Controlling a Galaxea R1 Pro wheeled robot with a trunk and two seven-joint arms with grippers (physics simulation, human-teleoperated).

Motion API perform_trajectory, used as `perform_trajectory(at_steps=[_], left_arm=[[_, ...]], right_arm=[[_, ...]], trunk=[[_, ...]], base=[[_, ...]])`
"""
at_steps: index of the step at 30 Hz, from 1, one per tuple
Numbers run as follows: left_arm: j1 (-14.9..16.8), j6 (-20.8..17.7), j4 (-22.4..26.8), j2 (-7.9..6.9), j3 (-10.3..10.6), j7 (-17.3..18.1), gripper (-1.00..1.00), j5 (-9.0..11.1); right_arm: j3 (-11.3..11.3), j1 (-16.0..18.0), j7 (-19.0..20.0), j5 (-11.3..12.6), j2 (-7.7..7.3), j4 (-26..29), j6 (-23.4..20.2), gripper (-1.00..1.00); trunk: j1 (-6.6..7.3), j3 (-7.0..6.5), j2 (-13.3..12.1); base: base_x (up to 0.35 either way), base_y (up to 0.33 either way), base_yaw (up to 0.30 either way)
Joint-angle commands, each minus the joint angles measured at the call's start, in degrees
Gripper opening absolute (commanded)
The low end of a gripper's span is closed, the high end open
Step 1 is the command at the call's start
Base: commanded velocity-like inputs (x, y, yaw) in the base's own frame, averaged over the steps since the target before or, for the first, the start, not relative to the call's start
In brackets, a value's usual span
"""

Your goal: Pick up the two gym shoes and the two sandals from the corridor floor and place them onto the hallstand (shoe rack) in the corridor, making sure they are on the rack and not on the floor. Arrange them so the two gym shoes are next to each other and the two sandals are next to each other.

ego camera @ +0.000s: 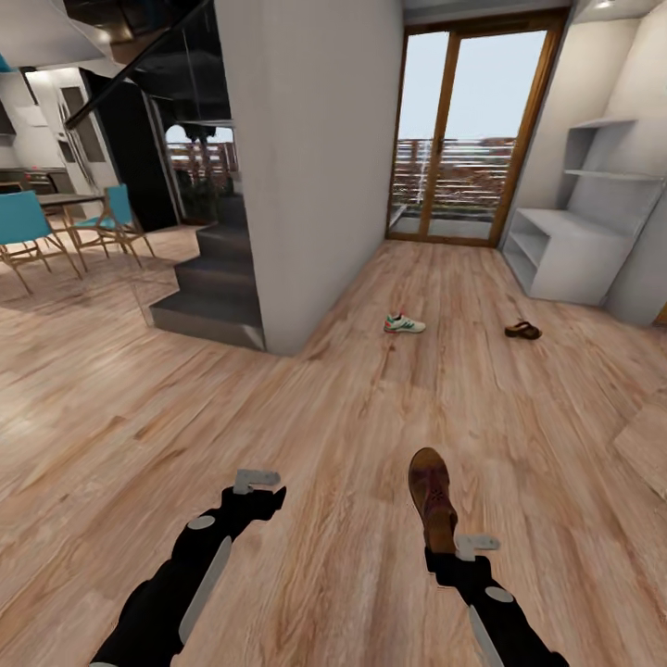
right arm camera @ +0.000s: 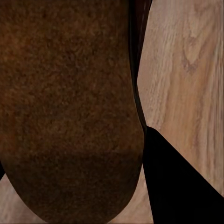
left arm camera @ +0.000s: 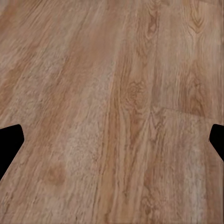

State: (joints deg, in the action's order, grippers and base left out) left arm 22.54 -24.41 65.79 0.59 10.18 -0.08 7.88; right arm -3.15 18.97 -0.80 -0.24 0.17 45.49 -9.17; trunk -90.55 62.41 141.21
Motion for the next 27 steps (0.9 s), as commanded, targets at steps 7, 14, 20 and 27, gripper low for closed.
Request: perform_trajectory(at_steps=[7,14,20,27], left_arm=[[0.0,-0.4,2.3,0.87,-0.1,0.0,1.0,0.7],[0.0,-3.4,5.9,0.96,0.2,0.0,1.0,0.7],[0.0,-3.7,6.0,0.83,0.2,0.1,1.0,0.8],[-0.1,-3.7,6.0,0.89,0.2,0.1,1.0,0.8]], right_arm=[[0.2,0.0,-0.2,-0.1,0.07,0.2,-0.5,-1.0],[0.2,0.0,-0.2,-0.2,0.09,0.1,-0.5,-1.0],[0.2,0.0,-0.2,0.0,0.09,0.0,-0.5,-1.0],[0.2,0.0,-0.1,-0.1,0.09,0.0,-0.4,-1.0]], trunk=[[-0.02,0.05,0.0],[-0.02,0.0,0.0],[-0.02,-0.22,0.0],[-0.02,-0.28,0.0]], base=[[0.347,0.0,-0.299],[0.347,0.0,-0.3],[0.347,0.0,-0.287],[0.347,0.0,-0.06]])
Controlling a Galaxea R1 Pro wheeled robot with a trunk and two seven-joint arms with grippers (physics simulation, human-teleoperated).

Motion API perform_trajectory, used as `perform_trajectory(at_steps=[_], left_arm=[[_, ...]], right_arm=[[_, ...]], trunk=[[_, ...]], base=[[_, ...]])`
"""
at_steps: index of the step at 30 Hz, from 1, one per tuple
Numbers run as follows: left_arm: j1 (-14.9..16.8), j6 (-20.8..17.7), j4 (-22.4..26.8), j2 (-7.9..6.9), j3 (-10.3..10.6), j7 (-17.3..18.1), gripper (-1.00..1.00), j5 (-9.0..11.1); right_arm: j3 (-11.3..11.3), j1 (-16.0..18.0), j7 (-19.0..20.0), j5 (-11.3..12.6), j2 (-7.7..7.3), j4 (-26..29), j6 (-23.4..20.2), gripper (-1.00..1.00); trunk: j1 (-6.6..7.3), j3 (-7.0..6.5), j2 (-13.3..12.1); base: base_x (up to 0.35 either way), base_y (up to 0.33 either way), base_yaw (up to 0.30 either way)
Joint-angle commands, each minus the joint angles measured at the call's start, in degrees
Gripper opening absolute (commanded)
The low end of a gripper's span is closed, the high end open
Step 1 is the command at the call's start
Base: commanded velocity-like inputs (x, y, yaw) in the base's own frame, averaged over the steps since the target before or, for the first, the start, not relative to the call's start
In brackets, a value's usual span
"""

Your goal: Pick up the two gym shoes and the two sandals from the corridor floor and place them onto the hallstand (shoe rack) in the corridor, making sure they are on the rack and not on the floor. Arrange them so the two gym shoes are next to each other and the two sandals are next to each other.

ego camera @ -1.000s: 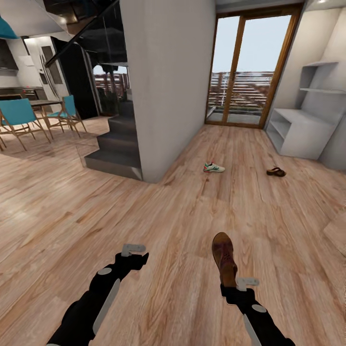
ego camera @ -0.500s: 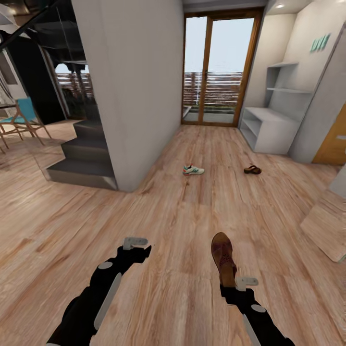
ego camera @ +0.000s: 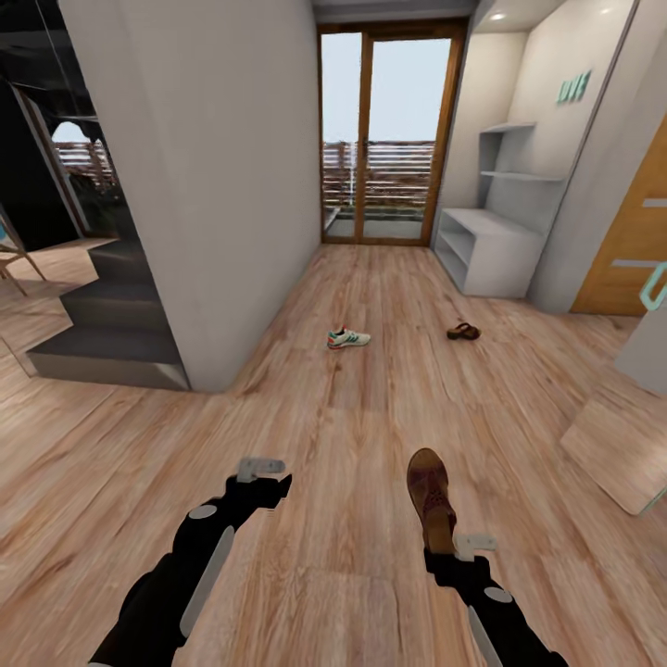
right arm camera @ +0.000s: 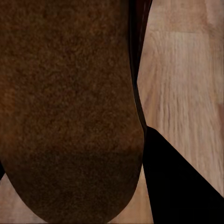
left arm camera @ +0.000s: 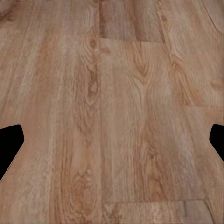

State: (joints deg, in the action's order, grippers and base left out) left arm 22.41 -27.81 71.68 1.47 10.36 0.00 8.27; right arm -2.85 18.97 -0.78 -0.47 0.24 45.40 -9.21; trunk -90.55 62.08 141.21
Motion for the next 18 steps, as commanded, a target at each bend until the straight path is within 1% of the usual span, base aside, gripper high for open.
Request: perform_trajectory(at_steps=[1,18], left_arm=[[0.0,-0.3,0.1,0.0,-0.1,0.0,1.0,0.4],[0.0,-0.3,0.0,-0.06,-0.1,0.0,1.0,0.6]], right_arm=[[-0.1,0.0,-0.1,0.1,0.03,0.1,-0.4,-1.0],[-0.1,0.0,-0.2,0.0,0.03,0.1,-0.4,-1.0]], trunk=[[-0.02,0.05,0.0],[-0.02,0.05,0.0]], base=[[0.347,0.0,-0.008],[0.347,0.0,-0.001]])
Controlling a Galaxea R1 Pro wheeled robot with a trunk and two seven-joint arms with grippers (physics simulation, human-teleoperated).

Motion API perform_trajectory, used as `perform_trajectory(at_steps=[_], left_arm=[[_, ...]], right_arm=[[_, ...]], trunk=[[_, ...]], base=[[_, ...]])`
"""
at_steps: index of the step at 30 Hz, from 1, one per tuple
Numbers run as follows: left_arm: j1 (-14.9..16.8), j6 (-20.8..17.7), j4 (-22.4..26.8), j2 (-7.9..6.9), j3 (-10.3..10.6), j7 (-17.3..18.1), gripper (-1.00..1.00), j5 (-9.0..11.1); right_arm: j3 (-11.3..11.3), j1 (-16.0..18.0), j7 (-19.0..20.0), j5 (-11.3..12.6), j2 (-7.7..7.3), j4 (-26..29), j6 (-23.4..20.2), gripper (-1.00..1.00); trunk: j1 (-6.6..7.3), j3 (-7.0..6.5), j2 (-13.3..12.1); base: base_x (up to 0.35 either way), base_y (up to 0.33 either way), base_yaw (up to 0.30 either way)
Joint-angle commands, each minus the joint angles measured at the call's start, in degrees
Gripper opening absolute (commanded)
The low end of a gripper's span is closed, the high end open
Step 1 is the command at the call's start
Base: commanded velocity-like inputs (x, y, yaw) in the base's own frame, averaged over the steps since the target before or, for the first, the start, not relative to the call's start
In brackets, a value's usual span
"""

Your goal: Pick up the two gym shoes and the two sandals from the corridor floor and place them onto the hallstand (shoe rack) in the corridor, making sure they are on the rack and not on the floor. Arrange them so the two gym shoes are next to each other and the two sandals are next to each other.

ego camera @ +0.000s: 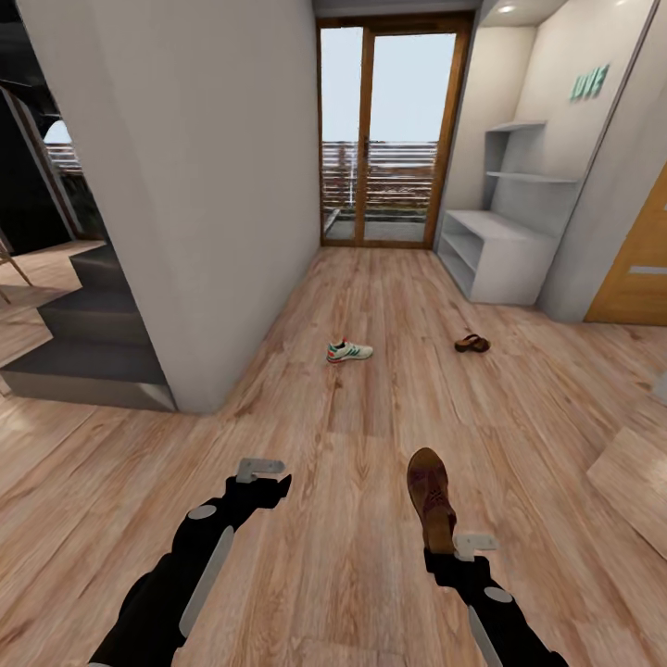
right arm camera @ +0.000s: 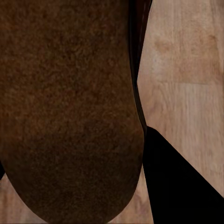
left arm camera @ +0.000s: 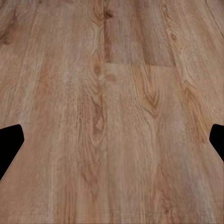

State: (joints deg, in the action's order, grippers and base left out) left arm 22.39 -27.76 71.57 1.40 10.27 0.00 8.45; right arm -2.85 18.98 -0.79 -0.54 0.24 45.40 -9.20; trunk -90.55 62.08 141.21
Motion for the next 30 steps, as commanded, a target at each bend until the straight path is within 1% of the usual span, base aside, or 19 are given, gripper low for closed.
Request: perform_trajectory(at_steps=[1,21,24,30], left_arm=[[0.0,-0.3,0.1,0.01,0.0,0.0,1.0,0.4],[0.0,-0.3,0.1,0.07,0.0,0.0,1.0,0.4],[0.0,-0.3,0.1,0.08,0.0,0.0,1.0,0.4],[0.0,-0.3,0.1,0.09,0.0,0.0,1.0,0.4]], right_arm=[[-0.1,0.0,-0.2,0.1,0.03,0.1,-0.4,-1.0],[-0.1,0.0,-0.1,0.1,0.03,0.1,-0.4,-1.0],[-0.1,0.0,-0.1,0.1,0.03,0.1,-0.4,-1.0],[-0.1,0.0,-0.1,0.1,0.03,0.1,-0.4,-1.0]], trunk=[[-0.02,0.05,0.0],[-0.02,0.05,0.0],[-0.02,0.05,0.0],[-0.02,0.05,0.0]], base=[[0.347,0.0,0.0],[0.347,0.0,-0.004],[0.347,0.0,-0.134],[0.347,0.0,-0.274]])
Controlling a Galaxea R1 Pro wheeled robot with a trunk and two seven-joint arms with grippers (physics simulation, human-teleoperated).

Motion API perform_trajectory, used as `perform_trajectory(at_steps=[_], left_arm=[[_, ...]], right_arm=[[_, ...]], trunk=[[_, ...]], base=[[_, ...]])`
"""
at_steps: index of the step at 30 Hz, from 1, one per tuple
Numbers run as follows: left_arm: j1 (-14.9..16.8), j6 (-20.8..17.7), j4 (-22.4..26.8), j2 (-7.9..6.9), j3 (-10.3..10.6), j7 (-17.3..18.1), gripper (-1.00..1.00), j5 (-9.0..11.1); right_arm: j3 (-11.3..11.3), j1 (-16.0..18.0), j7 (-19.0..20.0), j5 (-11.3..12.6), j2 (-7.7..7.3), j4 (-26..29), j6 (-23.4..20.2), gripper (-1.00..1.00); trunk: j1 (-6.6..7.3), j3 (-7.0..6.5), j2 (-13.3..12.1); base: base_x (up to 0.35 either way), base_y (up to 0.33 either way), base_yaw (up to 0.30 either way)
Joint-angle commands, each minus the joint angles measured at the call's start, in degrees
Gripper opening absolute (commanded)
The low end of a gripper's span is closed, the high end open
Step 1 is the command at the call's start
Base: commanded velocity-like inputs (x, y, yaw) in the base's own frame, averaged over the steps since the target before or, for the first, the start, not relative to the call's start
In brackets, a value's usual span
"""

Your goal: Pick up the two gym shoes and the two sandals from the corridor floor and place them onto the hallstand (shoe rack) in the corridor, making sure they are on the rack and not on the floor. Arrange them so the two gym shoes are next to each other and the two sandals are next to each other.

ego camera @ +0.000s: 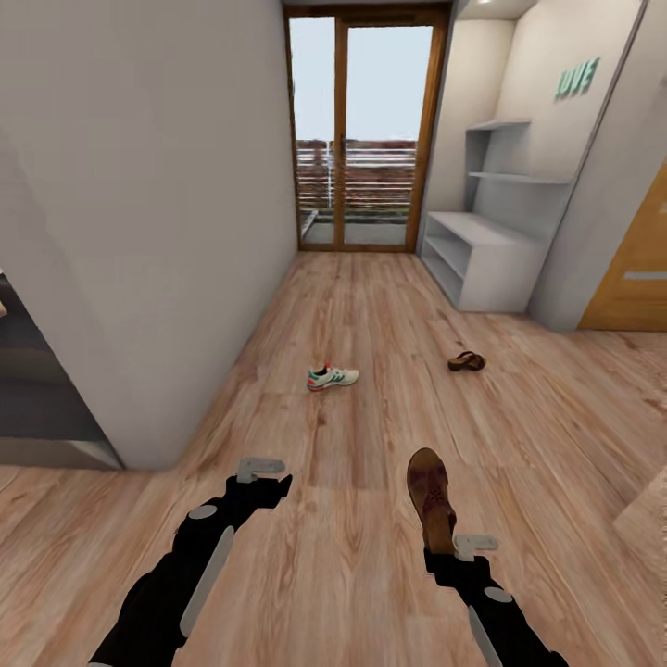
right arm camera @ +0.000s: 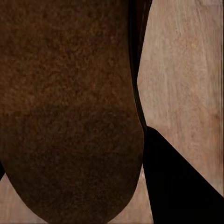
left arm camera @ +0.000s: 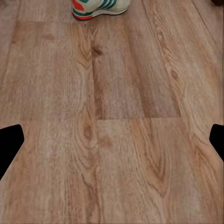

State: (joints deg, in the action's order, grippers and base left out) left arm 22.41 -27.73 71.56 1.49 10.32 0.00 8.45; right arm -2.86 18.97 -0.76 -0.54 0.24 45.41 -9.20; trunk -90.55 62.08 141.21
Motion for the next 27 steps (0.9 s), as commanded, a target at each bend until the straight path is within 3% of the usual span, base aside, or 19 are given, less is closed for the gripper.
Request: perform_trajectory(at_steps=[1,8,27], left_arm=[[0.0,-0.3,0.1,0.0,0.0,0.0,1.0,0.4],[0.0,-0.3,0.1,0.0,0.0,0.0,1.0,0.4],[0.0,-0.3,0.1,0.0,0.0,0.0,1.0,0.4]], right_arm=[[0.0,0.0,-0.2,0.1,0.03,0.1,-0.4,-1.0],[0.0,0.0,-0.2,0.1,0.03,0.1,-0.4,-1.0],[0.0,0.0,-0.1,0.1,0.03,0.1,-0.4,-1.0]], trunk=[[-0.02,0.05,0.0],[-0.02,0.05,0.0],[-0.02,0.05,0.0]], base=[[0.347,0.0,-0.291],[0.347,0.0,-0.232],[0.347,0.026,-0.007]])
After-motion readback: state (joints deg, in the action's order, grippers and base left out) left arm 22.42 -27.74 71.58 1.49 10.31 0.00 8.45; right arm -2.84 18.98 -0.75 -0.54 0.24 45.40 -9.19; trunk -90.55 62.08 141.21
